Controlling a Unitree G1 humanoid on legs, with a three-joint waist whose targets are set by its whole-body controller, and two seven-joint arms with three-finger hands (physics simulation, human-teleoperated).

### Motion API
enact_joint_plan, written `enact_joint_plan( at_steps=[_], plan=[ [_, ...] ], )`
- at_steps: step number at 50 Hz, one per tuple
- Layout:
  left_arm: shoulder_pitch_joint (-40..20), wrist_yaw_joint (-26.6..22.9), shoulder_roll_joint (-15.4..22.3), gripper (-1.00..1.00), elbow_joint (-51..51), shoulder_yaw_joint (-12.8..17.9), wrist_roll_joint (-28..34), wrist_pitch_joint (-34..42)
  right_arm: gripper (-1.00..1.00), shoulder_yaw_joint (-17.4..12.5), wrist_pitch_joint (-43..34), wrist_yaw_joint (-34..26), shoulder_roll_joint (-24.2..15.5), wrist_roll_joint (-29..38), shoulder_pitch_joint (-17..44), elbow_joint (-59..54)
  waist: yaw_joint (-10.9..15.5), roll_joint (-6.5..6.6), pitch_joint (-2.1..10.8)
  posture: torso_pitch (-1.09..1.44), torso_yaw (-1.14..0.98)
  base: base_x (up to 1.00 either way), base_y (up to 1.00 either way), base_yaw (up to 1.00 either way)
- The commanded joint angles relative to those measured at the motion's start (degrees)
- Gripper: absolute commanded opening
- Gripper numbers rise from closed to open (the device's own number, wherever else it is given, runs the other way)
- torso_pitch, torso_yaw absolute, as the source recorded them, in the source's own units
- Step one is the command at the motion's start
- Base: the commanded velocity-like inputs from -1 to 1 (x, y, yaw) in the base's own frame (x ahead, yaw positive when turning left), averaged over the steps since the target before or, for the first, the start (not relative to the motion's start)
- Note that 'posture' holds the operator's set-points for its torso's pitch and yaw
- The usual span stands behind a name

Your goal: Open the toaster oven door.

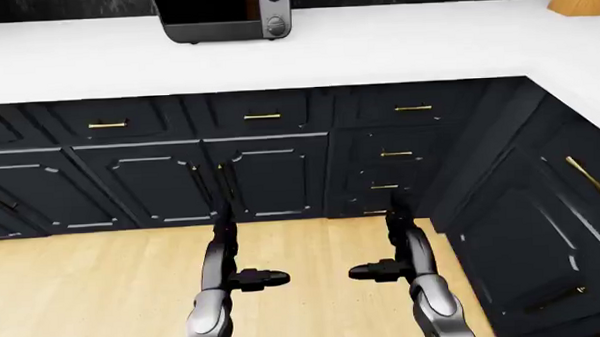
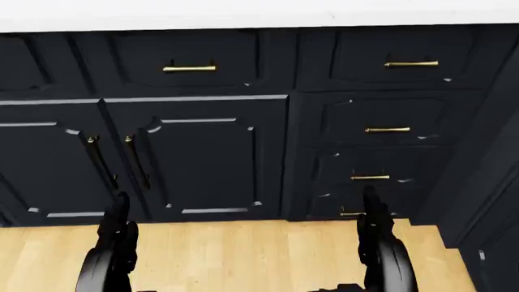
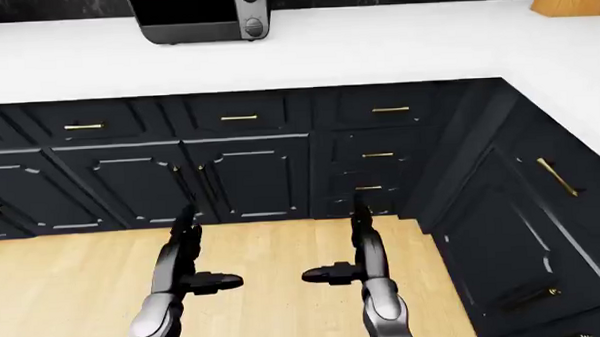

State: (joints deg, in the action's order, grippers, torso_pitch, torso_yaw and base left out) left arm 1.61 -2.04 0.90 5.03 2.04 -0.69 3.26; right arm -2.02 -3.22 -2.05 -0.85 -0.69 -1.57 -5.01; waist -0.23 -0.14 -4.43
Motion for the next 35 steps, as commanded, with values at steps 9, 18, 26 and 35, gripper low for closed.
enact_joint_plan(
  at_steps=[9,18,26,35],
  plan=[
    [-0.49,-0.27,0.03,1.0,-18.02,-0.78,1.46,8.11,1.0,-2.05,2.11,0.67,-0.87,0.05,1.22,9.89,0.29,-0.49,4.22,0.0,0.0,0.0,0.0,0.0],
    [-10.34,-0.25,1.94,1.0,-43.29,0.58,3.33,35.76,1.0,-4.57,-17.44,0.7,-2.69,-0.52,5.13,31.96,0.54,-0.4,5.1,0.0,0.0,0.0,0.0,0.0],
    [-27.41,-0.15,5.64,1.0,-52.32,3.94,2.8,57.82,1.0,-10.04,-38.56,3.07,-6.5,-6.12,18.48,46.32,0.58,-0.47,5.11,0.0,0.0,0.0,0.0,0.0],
    [-32.45,1.06,7.97,1.0,-54.45,5.91,-0.1,63.63,1.0,-13.21,-46.65,8.27,-9.95,-15.46,25.49,50.98,0.57,-0.16,3.88,0.0,0.0,0.06,0.0,0.0]
  ],
)
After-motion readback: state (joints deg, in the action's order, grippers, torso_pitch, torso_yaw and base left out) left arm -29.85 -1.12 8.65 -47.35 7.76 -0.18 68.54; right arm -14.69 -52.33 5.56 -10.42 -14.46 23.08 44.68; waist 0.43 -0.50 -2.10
